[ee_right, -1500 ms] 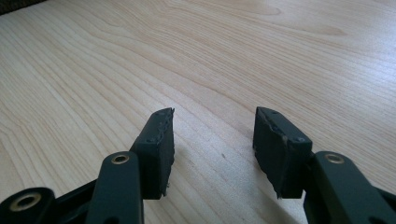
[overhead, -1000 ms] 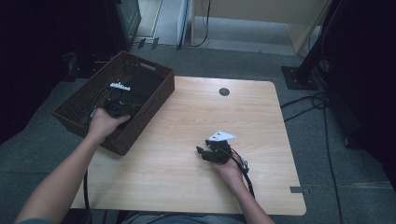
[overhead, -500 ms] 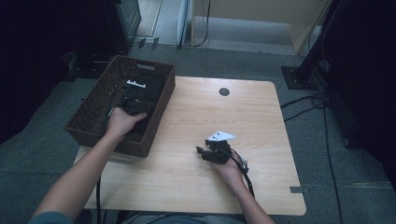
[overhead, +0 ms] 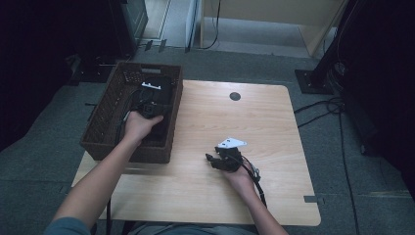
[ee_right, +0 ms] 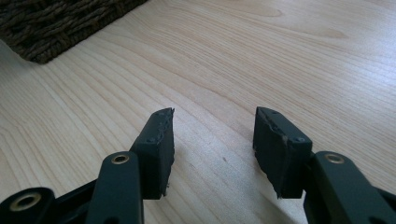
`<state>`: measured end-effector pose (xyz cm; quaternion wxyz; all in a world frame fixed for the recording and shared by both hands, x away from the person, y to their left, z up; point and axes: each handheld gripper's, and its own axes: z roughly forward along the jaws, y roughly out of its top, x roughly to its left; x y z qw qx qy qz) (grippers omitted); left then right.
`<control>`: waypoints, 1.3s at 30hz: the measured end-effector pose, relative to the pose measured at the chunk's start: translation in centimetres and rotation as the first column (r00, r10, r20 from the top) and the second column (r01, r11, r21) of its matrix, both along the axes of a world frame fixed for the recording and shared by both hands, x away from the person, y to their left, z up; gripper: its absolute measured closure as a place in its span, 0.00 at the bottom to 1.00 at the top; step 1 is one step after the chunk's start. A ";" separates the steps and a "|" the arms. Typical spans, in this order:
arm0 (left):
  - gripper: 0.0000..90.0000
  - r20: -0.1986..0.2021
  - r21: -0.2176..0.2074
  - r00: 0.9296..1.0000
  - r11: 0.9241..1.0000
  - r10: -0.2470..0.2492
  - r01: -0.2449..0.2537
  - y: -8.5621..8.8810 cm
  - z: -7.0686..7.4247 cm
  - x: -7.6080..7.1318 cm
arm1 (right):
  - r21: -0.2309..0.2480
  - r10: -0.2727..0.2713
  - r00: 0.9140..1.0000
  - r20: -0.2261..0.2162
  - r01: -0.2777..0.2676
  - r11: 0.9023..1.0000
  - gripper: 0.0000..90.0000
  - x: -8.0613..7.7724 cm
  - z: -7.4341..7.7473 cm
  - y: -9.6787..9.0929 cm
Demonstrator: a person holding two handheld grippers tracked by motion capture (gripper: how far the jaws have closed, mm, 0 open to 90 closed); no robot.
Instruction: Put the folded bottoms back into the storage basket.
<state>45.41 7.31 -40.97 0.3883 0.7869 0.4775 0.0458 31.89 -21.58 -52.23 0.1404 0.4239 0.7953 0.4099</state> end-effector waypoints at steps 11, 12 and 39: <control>0.79 -0.024 -0.026 0.999 0.999 0.025 -0.025 1.3 0.2 0.5 | 0.001 0.004 1.000 -0.003 -0.004 1.000 0.54 0.0 0.0 0.0; 0.75 -0.023 -0.032 0.999 0.999 0.024 -0.025 1.4 0.3 0.4 | 0.002 0.003 1.000 -0.003 -0.003 1.000 0.54 0.0 0.0 0.0; 0.49 0.064 -0.033 0.979 0.980 -0.194 0.197 -4.2 3.1 -8.2 | -0.009 -0.045 0.999 0.002 0.045 0.999 0.49 0.4 0.0 -2.0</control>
